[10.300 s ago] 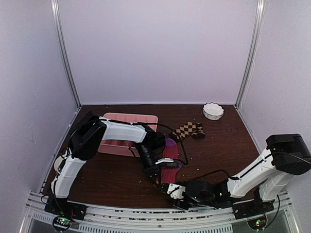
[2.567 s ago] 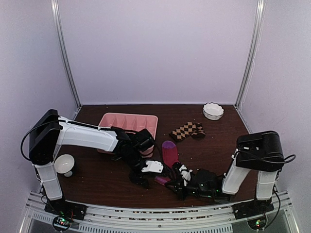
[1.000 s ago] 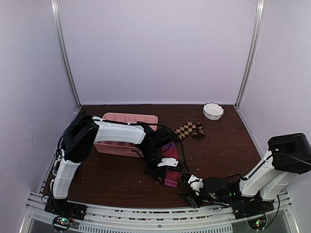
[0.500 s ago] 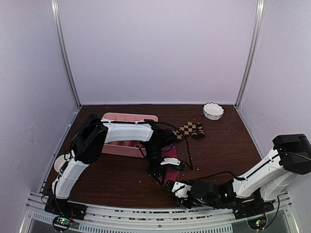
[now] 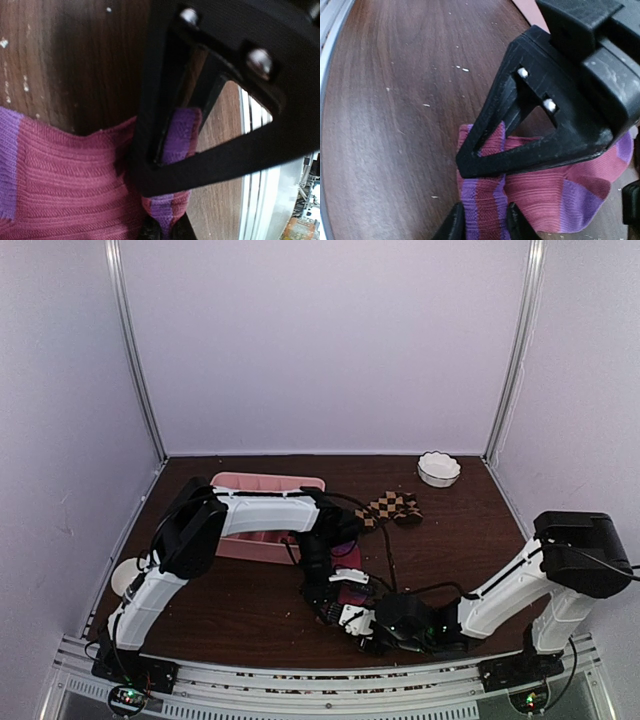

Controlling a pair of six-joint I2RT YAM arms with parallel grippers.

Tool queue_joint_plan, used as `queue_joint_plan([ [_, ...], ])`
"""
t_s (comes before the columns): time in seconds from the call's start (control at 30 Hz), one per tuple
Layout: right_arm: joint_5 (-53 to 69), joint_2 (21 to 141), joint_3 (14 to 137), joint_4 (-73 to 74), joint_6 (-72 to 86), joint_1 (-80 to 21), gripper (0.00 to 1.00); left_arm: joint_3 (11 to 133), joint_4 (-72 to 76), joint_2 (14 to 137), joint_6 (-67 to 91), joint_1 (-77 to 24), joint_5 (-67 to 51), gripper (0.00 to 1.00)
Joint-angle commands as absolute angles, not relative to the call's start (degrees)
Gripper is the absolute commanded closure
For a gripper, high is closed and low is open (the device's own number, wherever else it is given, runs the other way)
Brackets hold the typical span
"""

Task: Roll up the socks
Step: Roll the sock at the center of the board.

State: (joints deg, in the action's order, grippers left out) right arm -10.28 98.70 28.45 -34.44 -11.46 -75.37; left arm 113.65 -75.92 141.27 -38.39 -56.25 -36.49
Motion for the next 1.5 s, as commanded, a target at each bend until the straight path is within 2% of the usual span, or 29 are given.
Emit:
queue_joint_plan([
  [0.0,-6.7,101.3,28.0,-34.5,-10.8,-74.8,0.8,111.3,-75.3,147.8,-37.4,-56.7,-24.2,0.95],
  [0.07,-7.1,101.6,27.1,-35.7,-10.0,-74.7,0.85,111.3,-74.2,147.5,-36.8,-56.7,-23.4,0.88],
  [0.13,-7.8,101.3,26.6,-36.2,-9.5,-74.7,0.86,111.3,-73.5,147.4,-36.4,-56.7,-23.2,0.86],
  [0.4,-9.2,98.4,26.9,-34.1,-9.2,-75.6,0.72,114.1,-75.9,150.6,-35.9,-56.7,-22.4,0.96],
  [0.63,-9.0,95.0,27.1,-32.7,-9.0,-76.9,0.64,114.6,-75.8,150.8,-35.6,-56.7,-23.0,1.0],
  [1.1,-8.6,98.8,29.4,-33.4,-9.7,-77.1,0.67,114.8,-75.9,151.3,-35.8,-56.7,-23.2,1.0],
  [1.3,-6.1,101.2,28.7,-33.2,-8.4,-76.5,0.78,114.9,-75.9,151.3,-35.9,-56.7,-22.8,1.0],
  [1.47,-3.9,103.3,27.7,-33.5,-5.8,-75.5,0.89,114.0,-74.8,149.8,-35.7,-56.6,-22.0,0.77],
])
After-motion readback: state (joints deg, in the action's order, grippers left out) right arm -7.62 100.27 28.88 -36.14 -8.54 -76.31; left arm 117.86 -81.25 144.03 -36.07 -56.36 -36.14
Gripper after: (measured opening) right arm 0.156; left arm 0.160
